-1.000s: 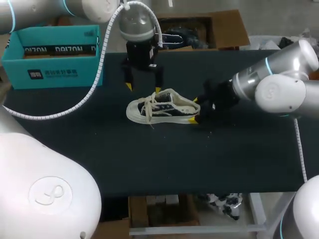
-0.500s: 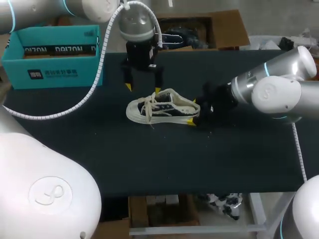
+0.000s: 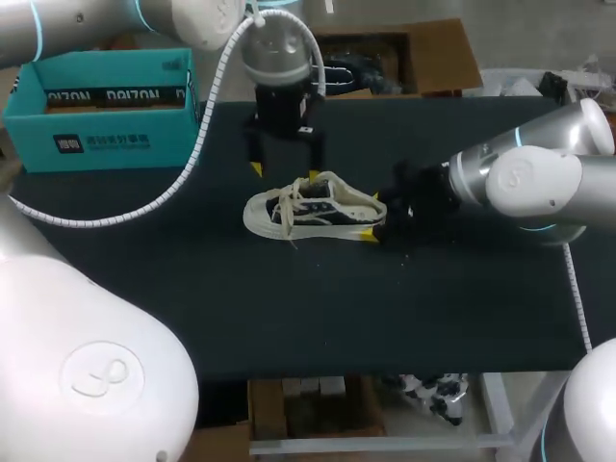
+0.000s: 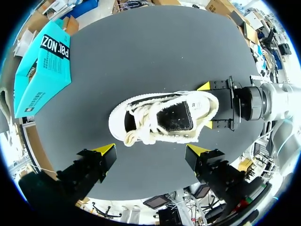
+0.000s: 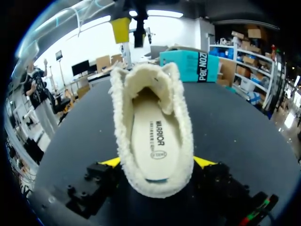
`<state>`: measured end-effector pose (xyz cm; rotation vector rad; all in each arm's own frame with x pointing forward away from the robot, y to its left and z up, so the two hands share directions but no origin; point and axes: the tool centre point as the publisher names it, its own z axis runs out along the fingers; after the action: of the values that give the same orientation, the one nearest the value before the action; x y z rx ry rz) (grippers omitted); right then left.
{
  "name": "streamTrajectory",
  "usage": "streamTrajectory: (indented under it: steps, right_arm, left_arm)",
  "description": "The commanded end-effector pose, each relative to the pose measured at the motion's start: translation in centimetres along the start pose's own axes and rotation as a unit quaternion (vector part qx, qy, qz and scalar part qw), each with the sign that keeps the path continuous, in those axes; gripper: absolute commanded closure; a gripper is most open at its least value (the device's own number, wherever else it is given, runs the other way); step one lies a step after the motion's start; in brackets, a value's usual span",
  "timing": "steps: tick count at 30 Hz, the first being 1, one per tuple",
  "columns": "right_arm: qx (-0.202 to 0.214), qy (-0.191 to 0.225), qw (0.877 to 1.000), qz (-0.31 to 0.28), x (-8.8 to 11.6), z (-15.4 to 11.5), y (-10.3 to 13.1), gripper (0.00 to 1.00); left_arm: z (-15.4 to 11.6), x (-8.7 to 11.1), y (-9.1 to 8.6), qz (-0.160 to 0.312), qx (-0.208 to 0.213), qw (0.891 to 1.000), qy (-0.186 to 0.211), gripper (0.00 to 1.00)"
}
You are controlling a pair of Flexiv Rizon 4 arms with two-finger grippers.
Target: Open the shoe tongue, take the insole out of the shoe, put the insole back into the shoe, and pack the shoe into the shoebox
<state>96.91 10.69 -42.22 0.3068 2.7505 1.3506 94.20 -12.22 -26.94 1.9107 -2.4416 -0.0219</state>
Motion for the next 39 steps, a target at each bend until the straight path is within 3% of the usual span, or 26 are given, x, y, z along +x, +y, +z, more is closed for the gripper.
streamTrajectory:
  steps: [1,12,23,27,30,39]
  right_arm:
    - [-0.002,-0.002,1.000,-0.001,0.2,0.2,-0.3,1.00]
    - [-0.002,-0.002,1.000,-0.001,0.2,0.2,-0.3,1.00]
    - [-0.002,-0.002,1.000,-0.001,0.2,0.2,-0.3,1.00]
    - [-0.002,-0.002,1.000,-0.001,0.2,0.2,-0.3,1.00]
    - [-0.002,-0.002,1.000,-0.001,0.2,0.2,-0.3,1.00]
    - [-0.002,-0.002,1.000,-0.001,0.2,0.2,-0.3,1.00]
  left_arm:
    - [0.8,1.6,-0.6,-0.004,0.002,1.000,-0.025,0.00]
    - [3.4,3.4,-1.7,-0.013,0.014,0.998,-0.053,0.00]
    - [4.6,4.2,-3.1,-0.034,-0.009,0.996,-0.079,0.02]
    - [4.5,4.7,-3.2,-0.042,-0.015,0.995,-0.091,0.19]
    - [4.6,4.8,-3.3,-0.049,-0.021,0.994,-0.098,0.52]
    - [5.0,4.9,-3.2,-0.054,-0.034,0.992,-0.105,0.75]
